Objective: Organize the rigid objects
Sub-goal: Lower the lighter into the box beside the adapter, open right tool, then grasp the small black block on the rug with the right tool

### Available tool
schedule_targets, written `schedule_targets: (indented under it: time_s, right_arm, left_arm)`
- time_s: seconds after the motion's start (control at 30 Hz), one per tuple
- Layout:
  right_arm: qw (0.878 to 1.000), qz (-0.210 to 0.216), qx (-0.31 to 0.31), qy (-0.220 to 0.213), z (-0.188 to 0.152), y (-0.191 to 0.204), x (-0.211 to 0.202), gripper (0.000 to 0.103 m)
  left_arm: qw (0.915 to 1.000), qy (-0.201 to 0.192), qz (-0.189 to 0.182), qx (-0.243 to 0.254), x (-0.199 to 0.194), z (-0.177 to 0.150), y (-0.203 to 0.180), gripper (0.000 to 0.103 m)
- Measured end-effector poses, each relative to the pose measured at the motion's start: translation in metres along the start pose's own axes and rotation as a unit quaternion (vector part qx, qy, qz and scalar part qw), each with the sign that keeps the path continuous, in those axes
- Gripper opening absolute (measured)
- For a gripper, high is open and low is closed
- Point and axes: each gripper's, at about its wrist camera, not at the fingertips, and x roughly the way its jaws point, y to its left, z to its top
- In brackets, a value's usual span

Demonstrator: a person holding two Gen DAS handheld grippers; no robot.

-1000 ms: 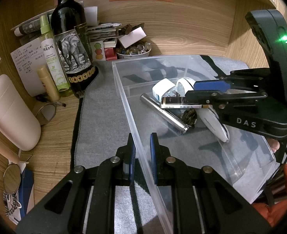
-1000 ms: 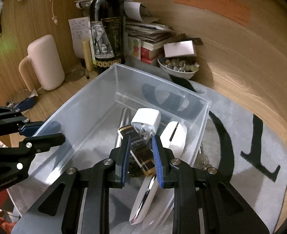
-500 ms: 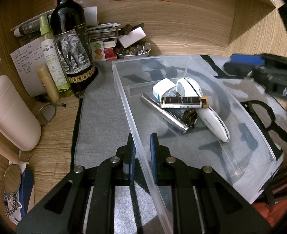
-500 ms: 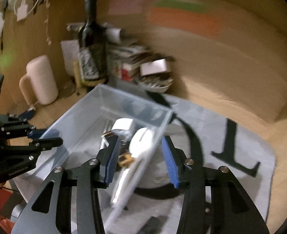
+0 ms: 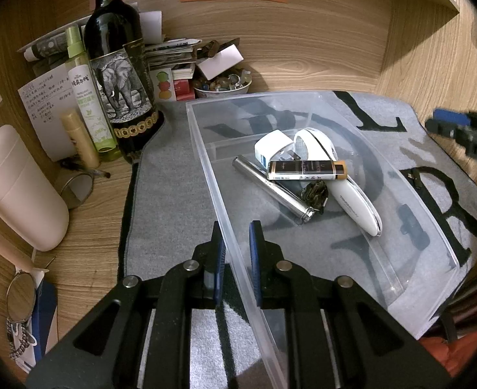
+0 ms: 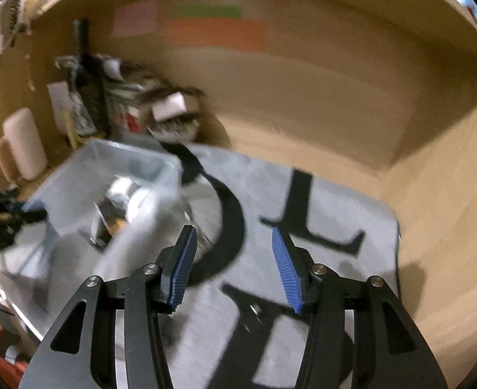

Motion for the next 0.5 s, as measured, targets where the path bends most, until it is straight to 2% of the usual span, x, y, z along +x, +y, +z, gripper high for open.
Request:
schedule_targets:
  time_s: [0.2, 0.5]
  right_arm:
    - [0.998, -0.007, 0.039, 0.056, -0.031, -0.023, 0.023, 0.045]
    - [0.991, -0.006, 0.061, 0.117, -0.065, -0.028, 0.057, 0.045]
  left_arm:
    - [1.0, 0.0, 0.0, 0.001, 0.0, 0.0, 0.0, 0.014]
    - [1.0, 0.0, -0.002, -0.002, 0.0, 0.0, 0.0, 0.014]
